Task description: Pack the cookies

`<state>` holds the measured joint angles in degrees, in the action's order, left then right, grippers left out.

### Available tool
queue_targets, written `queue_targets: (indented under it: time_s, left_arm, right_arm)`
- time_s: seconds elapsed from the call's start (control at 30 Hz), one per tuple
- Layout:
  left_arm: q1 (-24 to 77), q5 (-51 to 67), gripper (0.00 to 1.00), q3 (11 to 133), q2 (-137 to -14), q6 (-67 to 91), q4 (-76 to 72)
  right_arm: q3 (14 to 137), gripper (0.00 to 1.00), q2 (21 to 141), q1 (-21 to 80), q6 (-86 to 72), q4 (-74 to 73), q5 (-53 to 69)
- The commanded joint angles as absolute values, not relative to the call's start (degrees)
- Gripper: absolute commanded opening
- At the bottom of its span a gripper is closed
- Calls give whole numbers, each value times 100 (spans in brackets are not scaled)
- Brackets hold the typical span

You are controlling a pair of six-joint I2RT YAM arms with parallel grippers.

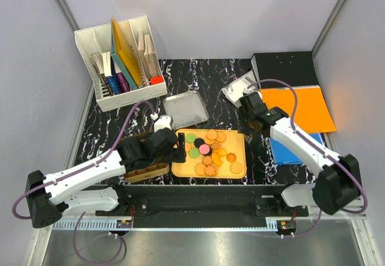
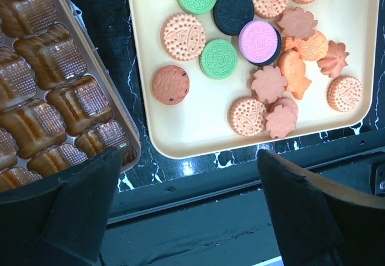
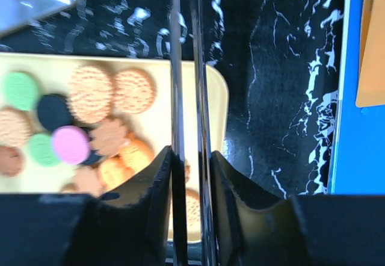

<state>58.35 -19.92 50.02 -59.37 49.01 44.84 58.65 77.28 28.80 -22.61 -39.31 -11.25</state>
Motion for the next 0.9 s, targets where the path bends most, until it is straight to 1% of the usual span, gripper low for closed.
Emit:
queue_targets:
  time_s: [0.0, 0.1, 0.13, 0.17, 0.23, 0.3, 0.4, 0.43, 0.53, 0.57, 0.63, 0.67, 0.73, 0.77, 0.83, 0.87]
  left_arm:
    - [5836, -2145, 99, 5159, -5924, 4834, 4254]
    - [5836, -2153, 99, 5177, -5968, 4860, 4254]
    - [5836, -2179, 99, 5177, -5968, 4869, 4254]
    - [5836, -2206, 99, 5177, -5976, 4904, 4254]
    - [5827, -2302, 99, 5203, -5968, 4957, 4271]
    - [5827, -2381, 99, 5238, -5941, 5080, 4315]
    - [5757, -2496, 93, 5282, -5906, 5264, 4394]
    - [5731, -2566, 85, 5291, -5880, 5378, 4429]
    - [5713, -2706, 69, 5247, -5845, 5711, 4570]
    - [5713, -2733, 58, 5230, -5836, 5791, 4614]
    - [5704, -2777, 49, 5151, -5818, 5984, 4728]
    - [5695, -2777, 41, 5107, -5810, 6029, 4763]
    - [5687, -2777, 33, 5098, -5810, 6125, 4790]
    - [5687, -2786, 26, 5089, -5801, 6143, 4816]
    - [5687, -2769, 16, 5089, -5775, 6179, 4825]
    - [5687, -2760, 7, 5098, -5766, 6179, 4816]
  right_arm:
    - [6380, 31, 7076, 2865, -2373, -3964, -722]
    - [6530, 15, 6847, 2865, -2364, -3955, -450]
    - [6556, 2, 6742, 2865, -2356, -3955, -387]
    - [6591, 0, 6689, 2865, -2364, -3955, -317]
    - [6609, 0, 6575, 2865, -2364, -3911, -27]
    - [6557, 0, 6487, 2865, -2294, -3815, 716]
    - [6364, 0, 6328, 2865, -2285, -3412, 1606]
    - [6302, 0, 6302, 2857, -2303, -3349, 1765]
    - [6197, 0, 6241, 2865, -2329, -3068, 2354]
    - [6109, 0, 6205, 2865, -2477, -3015, 2399]
    - [5986, 0, 6109, 2865, -2557, -2804, 2461]
    - [5942, 0, 6091, 2865, -2645, -2769, 2461]
    - [5863, 2, 6073, 2865, -2689, -2681, 2566]
    - [5836, 1, 6091, 2865, -2829, -2681, 2558]
    - [5775, 0, 6108, 2874, -2953, -2689, 2496]
    - [5748, 0, 6100, 2883, -3058, -2716, 2226]
